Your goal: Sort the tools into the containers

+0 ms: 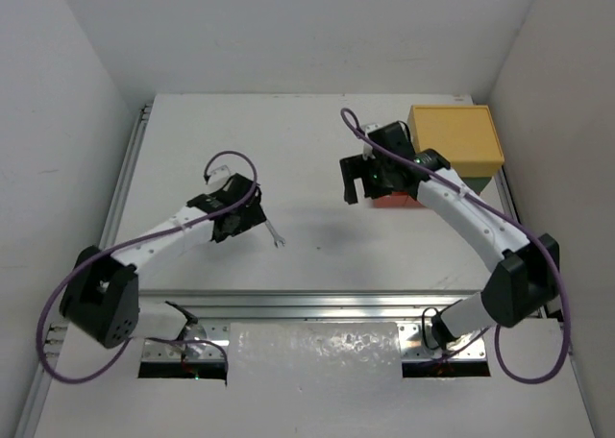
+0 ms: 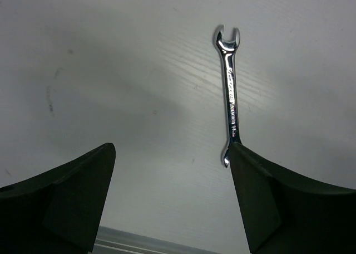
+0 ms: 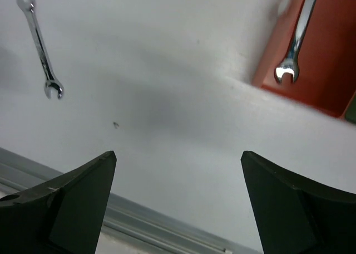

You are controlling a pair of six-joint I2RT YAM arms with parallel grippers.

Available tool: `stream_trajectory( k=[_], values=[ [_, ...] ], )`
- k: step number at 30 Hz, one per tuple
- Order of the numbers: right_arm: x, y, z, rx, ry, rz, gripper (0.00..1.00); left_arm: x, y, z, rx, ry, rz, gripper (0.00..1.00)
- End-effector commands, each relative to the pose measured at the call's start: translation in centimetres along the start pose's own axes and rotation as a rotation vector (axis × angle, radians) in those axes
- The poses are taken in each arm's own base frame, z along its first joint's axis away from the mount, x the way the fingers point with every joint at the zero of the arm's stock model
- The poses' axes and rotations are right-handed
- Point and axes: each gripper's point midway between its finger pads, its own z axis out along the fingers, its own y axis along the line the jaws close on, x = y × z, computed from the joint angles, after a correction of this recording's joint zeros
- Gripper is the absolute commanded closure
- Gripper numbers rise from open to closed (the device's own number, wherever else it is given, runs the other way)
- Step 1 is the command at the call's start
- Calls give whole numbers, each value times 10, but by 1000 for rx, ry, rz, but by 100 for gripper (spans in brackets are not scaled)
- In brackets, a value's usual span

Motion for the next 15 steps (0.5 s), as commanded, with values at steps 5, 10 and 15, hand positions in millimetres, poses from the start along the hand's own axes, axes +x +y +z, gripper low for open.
stream_trajectory(
  k=[5, 10, 15],
  values=[
    [13, 5, -19, -62, -89, 37, 4, 7, -59, 31, 28, 37, -80, 22],
    [27, 2, -20, -64, -76, 10, 4, 25, -70, 55, -57, 100, -41, 22],
    [38, 2, -15, -76, -55, -9, 4, 32, -71, 66, -108, 114, -20, 31]
  ],
)
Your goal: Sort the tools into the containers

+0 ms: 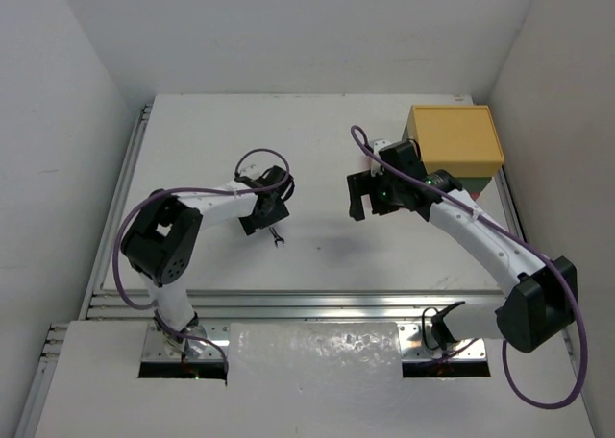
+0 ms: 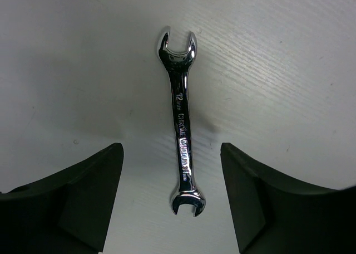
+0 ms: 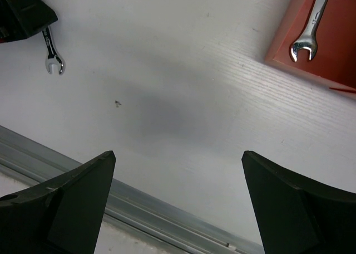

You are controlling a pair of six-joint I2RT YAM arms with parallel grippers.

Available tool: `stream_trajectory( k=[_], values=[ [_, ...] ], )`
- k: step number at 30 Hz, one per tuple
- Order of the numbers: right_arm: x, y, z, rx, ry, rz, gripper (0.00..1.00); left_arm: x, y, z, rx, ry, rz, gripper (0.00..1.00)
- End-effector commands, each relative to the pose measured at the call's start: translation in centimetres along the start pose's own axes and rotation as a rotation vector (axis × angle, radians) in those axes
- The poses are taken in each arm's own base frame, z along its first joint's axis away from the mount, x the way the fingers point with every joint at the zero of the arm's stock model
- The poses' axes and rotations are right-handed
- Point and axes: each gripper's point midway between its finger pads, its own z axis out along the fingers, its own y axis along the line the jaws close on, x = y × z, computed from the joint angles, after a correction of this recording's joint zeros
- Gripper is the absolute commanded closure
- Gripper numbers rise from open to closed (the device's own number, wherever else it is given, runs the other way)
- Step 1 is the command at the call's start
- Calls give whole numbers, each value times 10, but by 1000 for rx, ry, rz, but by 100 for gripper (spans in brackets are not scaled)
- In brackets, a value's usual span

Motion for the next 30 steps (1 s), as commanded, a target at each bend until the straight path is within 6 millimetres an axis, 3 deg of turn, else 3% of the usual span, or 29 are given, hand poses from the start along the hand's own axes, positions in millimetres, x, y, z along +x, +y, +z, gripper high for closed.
stream_trajectory(
  k=[1, 11, 15, 19, 24, 28, 30],
  values=[
    [-7, 5, -2, -32, -47, -22, 4, -7, -9, -4, -6, -17, -31, 32],
    [-8, 13, -3, -86, -60, -32, 4, 0, -4, 12, -105, 22, 3, 39],
    [-6, 18, -2, -112, -57, -39, 4, 9, -3, 19, -101, 50, -1, 47],
    [-6, 22, -3, -134, -60, -42, 4, 13, 3, 23, -109, 70, 0, 63],
    [-7, 27, -5, -165, -69, -46, 4, 20, 8, 30, -90, 97, 10, 95],
    [-5, 44, -9, -267, -76, -49, 4, 34, 10, 33, -40, 136, 27, 100],
    [-6, 52, -7, -317, -91, -42, 1, 30, -4, 23, 62, 116, 33, 100]
  ],
)
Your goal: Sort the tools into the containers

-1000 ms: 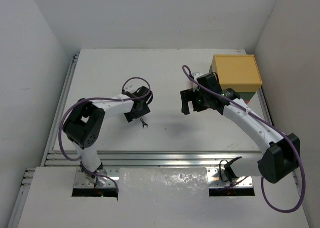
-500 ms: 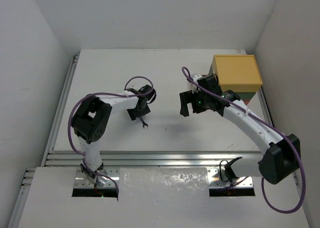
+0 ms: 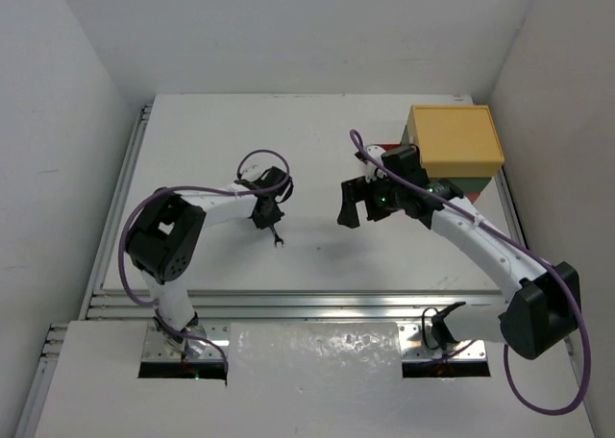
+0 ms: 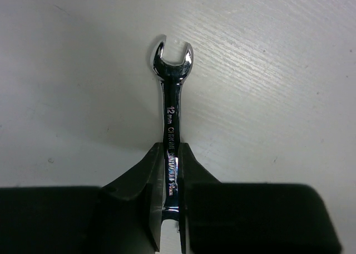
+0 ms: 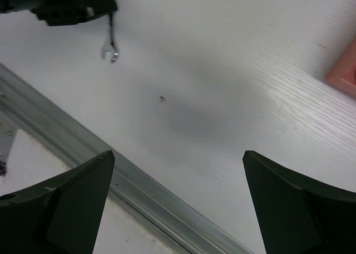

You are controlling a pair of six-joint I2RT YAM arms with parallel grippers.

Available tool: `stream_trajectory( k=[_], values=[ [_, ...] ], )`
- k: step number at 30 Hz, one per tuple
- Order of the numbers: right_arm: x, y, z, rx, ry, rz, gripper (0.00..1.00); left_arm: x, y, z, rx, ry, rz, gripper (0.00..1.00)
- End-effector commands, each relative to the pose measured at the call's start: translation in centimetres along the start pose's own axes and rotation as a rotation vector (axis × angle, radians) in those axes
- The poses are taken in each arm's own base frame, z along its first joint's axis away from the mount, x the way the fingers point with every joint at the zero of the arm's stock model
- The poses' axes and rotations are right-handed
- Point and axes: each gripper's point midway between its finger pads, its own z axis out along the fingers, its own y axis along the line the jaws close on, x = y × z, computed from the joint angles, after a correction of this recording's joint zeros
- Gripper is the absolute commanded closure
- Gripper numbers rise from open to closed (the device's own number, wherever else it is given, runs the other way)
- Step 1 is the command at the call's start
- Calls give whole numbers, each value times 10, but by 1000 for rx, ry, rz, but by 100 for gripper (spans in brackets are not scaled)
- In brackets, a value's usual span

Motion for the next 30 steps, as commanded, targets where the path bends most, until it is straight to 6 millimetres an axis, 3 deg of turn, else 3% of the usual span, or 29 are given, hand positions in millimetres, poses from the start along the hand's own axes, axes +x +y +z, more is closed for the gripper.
stream_trajectory(
  k=[1, 3, 4, 5, 6, 11, 14, 19, 22, 23, 24, 26, 28, 29, 30],
  values=[
    [-15, 34, -6, -186, -82, -5, 1, 22, 2, -2, 116, 70, 27, 100],
    [-12, 47, 2, -283, -114, 6, 1, 23, -10, -19, 226, 49, 29, 100],
    [-11, 58, 2, -345, -117, 47, 1, 31, -7, -25, 254, 56, 28, 100],
    [-6, 70, 7, -437, -129, 53, 1, 23, -24, -49, 360, 10, 11, 100],
    [-4, 75, 11, -464, -133, 66, 1, 23, -30, -61, 405, -3, 7, 100],
    [1, 85, 45, -400, -192, 145, 4, 33, -62, -127, 624, -39, 13, 100],
    [2, 103, 50, -427, -213, 149, 10, 40, -76, -153, 725, -34, 2, 100],
    [4, 110, 60, -400, -219, 172, 22, 44, -88, -178, 830, -18, -19, 100],
    [6, 110, 61, -406, -220, 186, 36, 44, -92, -192, 880, -19, -22, 100],
    [7, 110, 61, -408, -219, 189, 36, 44, -93, -194, 887, -21, -23, 100],
    [7, 111, 62, -411, -217, 191, 51, 44, -94, -196, 894, -22, -23, 100],
    [7, 113, 60, -424, -219, 190, 71, 42, -95, -200, 904, -24, -22, 100],
    [7, 112, 60, -419, -222, 191, 100, 41, -96, -203, 910, -26, -22, 100],
    [6, 111, 58, -409, -228, 190, 100, 40, -96, -203, 912, -30, -21, 98],
    [5, 110, 58, -402, -229, 188, 100, 37, -98, -206, 918, -41, -22, 78]
  ],
)
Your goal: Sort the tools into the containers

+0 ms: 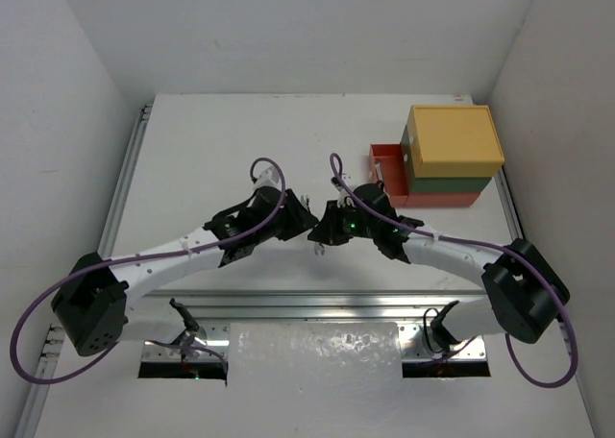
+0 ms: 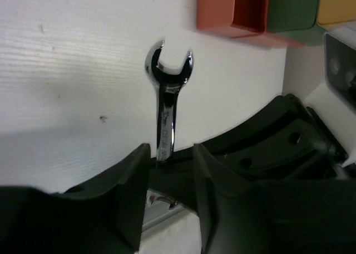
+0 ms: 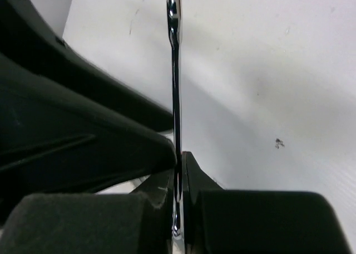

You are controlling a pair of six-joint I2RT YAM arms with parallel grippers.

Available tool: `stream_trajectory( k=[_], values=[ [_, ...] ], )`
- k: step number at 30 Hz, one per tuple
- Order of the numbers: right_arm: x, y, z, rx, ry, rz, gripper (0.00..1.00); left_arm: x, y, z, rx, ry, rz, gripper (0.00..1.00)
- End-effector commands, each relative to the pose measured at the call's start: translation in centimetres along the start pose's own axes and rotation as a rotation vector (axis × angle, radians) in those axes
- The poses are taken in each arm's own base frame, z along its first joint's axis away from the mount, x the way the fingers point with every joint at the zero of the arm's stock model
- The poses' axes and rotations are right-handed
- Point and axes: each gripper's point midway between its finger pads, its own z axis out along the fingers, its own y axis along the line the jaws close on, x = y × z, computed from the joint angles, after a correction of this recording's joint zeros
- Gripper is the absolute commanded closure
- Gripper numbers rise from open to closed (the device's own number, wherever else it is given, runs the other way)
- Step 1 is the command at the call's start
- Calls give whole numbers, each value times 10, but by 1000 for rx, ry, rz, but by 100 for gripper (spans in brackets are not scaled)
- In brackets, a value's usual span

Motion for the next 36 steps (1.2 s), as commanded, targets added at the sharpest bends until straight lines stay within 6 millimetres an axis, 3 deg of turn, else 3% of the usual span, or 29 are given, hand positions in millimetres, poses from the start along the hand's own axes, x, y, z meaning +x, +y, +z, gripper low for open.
stream_trajectory(
  k=[1, 2, 3, 4, 8, 9, 11, 12, 14, 17, 21, 23, 25, 26, 29, 30, 34, 36],
  values=[
    [-23, 18, -2, -37, -73, -46, 100, -13, -37, -12, 117, -39, -9, 61],
    [-27, 13, -4, -4, -84, -55, 100, -17, -34, -14, 91, -51, -6, 41],
    [-28, 4, -8, 64, -61, -80, 100, -29, -27, -18, 15, -92, 15, 9],
    [-34, -3, -11, 123, -65, -98, 100, -34, -22, -21, -30, -108, 30, 0],
    [-60, -64, -34, 438, -8, -119, 100, -76, 0, -55, -227, -267, 91, 0],
    [-79, -67, -40, 464, -14, -139, 100, -81, 7, -71, -252, -283, 118, 0],
    [-83, -113, -59, 653, 46, -127, 100, -90, 14, -93, -272, -322, 152, 0],
    [-98, -126, -72, 733, 38, -124, 100, -91, 19, -100, -288, -325, 193, 0],
    [-106, -155, -80, 863, 75, -142, 100, -95, 32, -117, -333, -338, 234, 0],
    [-139, -184, -93, 976, 88, -129, 100, -98, 48, -138, -397, -341, 301, 0],
    [-163, -208, -96, 1044, 102, -133, 100, -102, 54, -158, -390, -354, 373, 0],
    [-179, -213, -100, 1076, 94, -135, 98, -103, 58, -162, -371, -372, 432, 0],
    [-179, -225, -93, 1087, 133, -132, 92, -101, 68, -162, -381, -380, 457, 0],
    [-185, -226, -94, 1097, 136, -133, 79, -100, 70, -161, -380, -380, 454, 0],
    [-187, -231, -87, 1100, 169, -132, 67, -96, 63, -158, -329, -368, 469, 0],
    [-188, -230, -85, 1094, 168, -128, 49, -96, 63, -158, -325, -368, 469, 0],
    [-195, -209, -78, 1037, 124, -149, 50, -93, 64, -155, -323, -357, 470, 0],
    [-193, -193, -63, 956, 112, -167, 55, -93, 65, -156, -324, -360, 466, 0]
  ],
)
